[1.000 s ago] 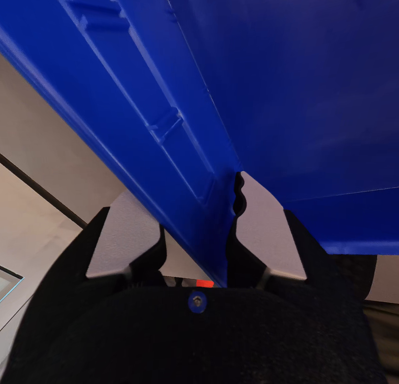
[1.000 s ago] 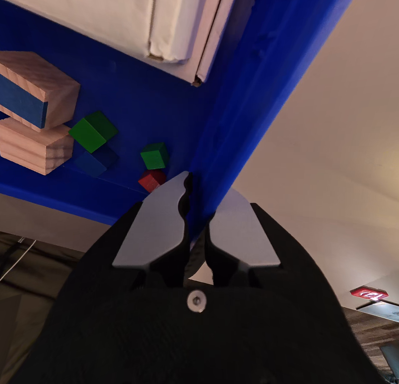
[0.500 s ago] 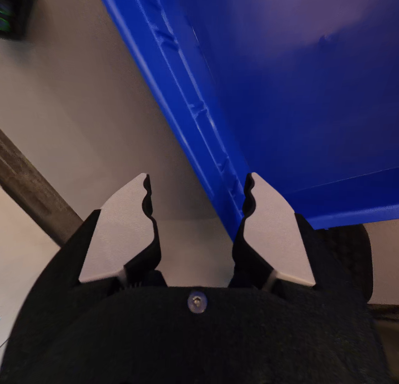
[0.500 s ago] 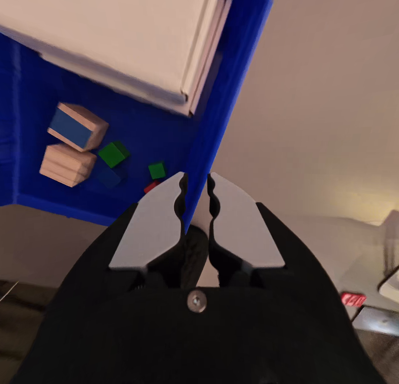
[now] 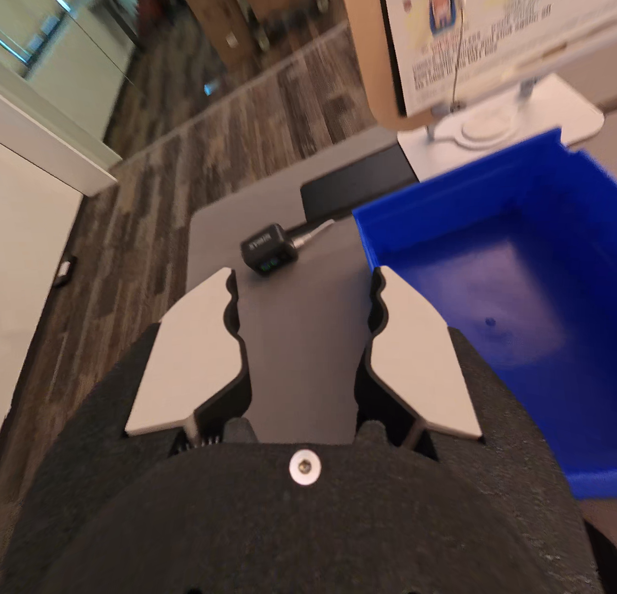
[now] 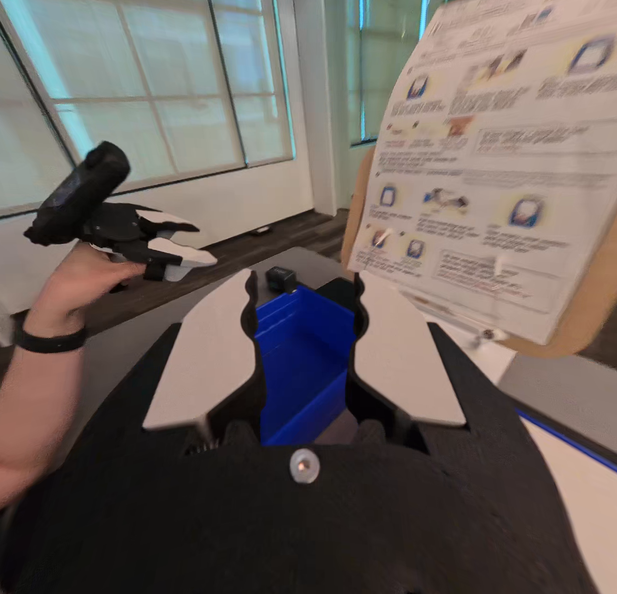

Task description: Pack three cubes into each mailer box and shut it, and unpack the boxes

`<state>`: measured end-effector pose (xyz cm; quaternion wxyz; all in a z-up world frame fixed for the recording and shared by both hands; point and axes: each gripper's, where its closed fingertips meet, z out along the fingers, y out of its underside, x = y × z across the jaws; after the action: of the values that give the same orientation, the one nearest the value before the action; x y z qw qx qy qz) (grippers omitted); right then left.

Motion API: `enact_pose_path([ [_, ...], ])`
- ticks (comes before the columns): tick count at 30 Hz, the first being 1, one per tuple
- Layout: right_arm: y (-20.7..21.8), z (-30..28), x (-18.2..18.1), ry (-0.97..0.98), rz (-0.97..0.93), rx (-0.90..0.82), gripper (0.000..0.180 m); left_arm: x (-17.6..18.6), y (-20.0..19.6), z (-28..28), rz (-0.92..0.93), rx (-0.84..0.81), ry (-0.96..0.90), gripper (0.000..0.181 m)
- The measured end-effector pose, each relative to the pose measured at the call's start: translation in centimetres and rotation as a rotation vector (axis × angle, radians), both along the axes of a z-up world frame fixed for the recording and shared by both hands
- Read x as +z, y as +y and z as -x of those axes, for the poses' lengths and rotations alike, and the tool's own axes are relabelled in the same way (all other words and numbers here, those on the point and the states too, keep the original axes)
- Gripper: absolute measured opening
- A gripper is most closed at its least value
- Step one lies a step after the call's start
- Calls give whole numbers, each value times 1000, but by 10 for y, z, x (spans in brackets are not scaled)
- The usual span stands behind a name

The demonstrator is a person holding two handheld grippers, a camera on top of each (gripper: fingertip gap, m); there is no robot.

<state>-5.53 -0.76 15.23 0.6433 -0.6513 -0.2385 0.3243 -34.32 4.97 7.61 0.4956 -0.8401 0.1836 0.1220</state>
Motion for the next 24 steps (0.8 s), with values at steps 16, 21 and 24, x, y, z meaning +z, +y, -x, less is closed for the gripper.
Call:
enact_pose_path([
  [16,53,62,-191,-320,953,-108,48,54,-23,-9,-231,-86,-57,78],
  [21,52,65,-230,-476,1066,-217,40,55,-31,-13,-222,-113,-62,74],
  [24,48,74,-250,-452,1180,-218,36,57,-36,-13,-216,-128,-77,74],
])
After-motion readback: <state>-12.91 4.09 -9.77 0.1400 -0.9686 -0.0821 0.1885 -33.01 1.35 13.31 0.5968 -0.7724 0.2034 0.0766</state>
